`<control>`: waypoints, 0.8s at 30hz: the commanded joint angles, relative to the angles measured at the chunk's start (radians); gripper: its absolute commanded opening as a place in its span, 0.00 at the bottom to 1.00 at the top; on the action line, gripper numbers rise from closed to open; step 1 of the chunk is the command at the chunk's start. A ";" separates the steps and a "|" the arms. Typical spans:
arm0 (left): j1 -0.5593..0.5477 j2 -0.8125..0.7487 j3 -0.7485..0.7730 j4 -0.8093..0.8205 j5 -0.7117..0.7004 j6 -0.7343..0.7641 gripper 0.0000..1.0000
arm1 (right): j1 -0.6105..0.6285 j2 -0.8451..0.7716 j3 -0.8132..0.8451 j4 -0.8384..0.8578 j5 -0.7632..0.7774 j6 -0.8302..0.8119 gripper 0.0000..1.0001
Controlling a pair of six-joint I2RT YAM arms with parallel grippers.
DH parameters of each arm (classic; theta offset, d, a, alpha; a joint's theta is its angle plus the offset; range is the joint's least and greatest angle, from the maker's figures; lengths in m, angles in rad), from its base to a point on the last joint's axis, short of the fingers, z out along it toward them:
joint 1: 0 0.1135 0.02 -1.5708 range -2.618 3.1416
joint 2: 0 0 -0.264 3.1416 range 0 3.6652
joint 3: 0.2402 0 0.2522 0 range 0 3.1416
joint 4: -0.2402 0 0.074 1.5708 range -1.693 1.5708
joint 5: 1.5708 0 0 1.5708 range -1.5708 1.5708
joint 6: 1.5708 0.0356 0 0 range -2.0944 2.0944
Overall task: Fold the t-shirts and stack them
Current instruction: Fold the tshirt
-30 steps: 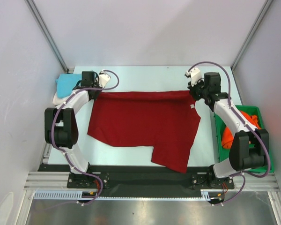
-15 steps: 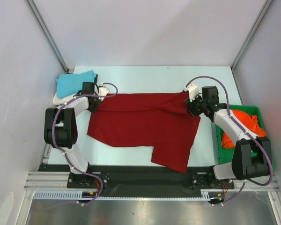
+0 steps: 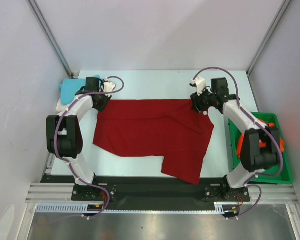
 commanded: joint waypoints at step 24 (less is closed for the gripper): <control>-0.064 0.146 0.200 -0.150 0.137 -0.077 0.01 | 0.051 0.372 0.290 -0.089 -0.139 -0.083 0.48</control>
